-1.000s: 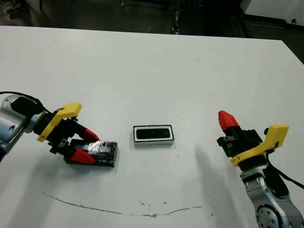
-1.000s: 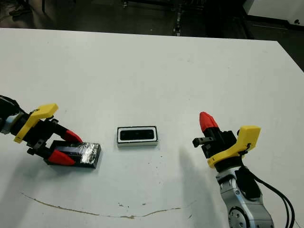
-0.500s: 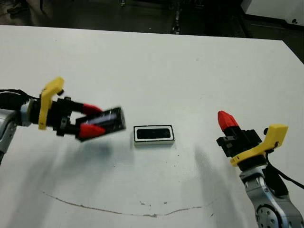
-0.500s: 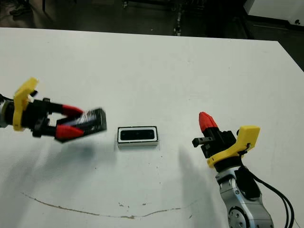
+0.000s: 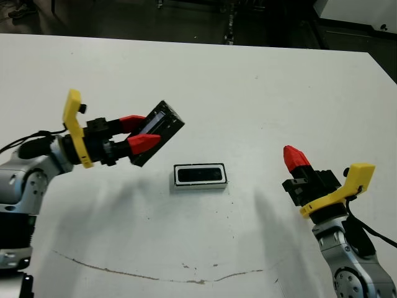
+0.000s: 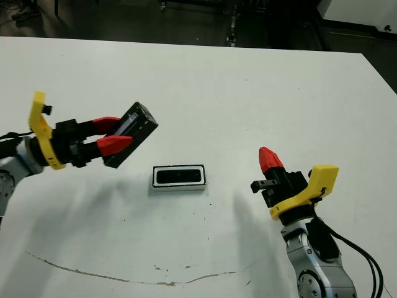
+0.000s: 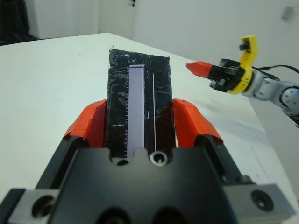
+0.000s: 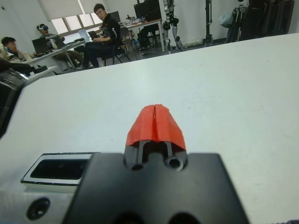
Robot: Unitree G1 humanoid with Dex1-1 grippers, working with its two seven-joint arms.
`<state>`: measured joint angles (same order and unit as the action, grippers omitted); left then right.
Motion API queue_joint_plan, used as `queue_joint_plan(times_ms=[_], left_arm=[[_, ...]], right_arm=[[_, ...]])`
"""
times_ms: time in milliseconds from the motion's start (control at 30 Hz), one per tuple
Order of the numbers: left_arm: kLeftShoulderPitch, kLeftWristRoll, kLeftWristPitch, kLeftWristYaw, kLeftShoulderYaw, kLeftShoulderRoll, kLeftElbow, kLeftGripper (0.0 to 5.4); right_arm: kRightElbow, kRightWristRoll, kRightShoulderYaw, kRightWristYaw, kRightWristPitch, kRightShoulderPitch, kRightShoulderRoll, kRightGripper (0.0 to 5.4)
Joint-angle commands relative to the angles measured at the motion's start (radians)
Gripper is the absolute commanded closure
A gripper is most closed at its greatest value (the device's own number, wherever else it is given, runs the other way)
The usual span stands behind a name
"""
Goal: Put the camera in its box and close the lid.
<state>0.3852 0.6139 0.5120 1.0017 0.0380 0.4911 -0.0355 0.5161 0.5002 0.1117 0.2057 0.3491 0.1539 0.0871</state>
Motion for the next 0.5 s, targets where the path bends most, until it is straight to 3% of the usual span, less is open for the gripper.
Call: queue_joint_plan(times_ms=[33,500], left_arm=[[-0.026,-0.013,0.026,-0.025,-0.03,-0.038,-0.01,2.27],[-0.018,-0.1,-0.014,0.028,-0.117,-0.079,-0.116,2.27]], right_arm=[[-0.004,-0.002,0.004,-0.007,0.004,0.007,0.007,5.4],[-0.005,0.002,0.003,-0.002,0.002,0.005,0.007,5.4]])
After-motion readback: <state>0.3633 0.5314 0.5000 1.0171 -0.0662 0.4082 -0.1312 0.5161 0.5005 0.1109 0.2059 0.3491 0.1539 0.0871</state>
